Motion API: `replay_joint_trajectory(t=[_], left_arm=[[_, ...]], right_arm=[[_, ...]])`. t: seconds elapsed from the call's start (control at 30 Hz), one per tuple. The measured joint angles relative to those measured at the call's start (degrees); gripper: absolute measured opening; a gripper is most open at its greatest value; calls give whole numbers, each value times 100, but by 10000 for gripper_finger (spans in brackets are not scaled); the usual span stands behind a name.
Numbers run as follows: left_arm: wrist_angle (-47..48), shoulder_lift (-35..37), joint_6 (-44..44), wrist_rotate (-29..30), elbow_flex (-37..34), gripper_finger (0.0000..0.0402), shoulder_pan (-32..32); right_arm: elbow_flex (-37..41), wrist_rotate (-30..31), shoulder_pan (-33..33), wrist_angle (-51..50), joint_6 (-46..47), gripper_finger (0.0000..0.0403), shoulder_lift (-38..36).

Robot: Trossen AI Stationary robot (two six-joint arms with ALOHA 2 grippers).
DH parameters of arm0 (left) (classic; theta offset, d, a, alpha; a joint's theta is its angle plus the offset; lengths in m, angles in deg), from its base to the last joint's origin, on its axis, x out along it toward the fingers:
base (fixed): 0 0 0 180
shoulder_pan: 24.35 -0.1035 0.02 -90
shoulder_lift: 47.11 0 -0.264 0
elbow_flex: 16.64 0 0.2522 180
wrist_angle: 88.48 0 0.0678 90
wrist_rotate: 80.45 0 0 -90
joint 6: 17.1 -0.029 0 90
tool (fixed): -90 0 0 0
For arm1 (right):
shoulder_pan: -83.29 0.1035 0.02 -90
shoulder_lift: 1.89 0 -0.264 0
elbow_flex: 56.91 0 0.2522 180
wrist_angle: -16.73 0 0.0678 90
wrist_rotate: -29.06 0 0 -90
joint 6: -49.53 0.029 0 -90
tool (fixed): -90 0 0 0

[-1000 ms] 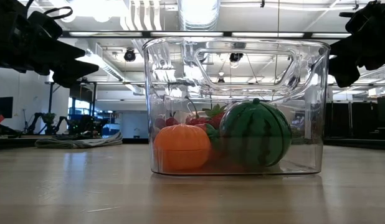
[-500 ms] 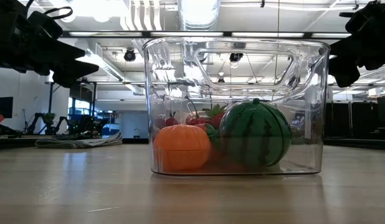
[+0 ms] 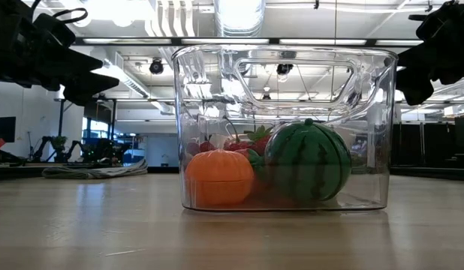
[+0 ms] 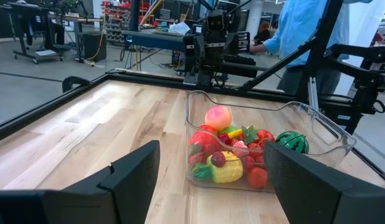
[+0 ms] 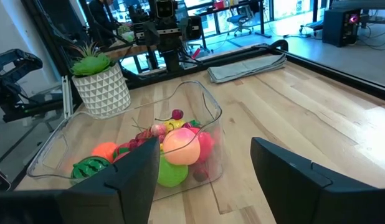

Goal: Pick and placing Produce into tupperware
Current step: Return to Home Position

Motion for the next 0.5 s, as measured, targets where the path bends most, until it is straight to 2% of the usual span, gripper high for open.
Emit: replay_joint_trajectory(t=[0.5], left_arm=[[0,0,0,0,0,272,0]], right_arm=[[-2,0,0,0,0,244,0]])
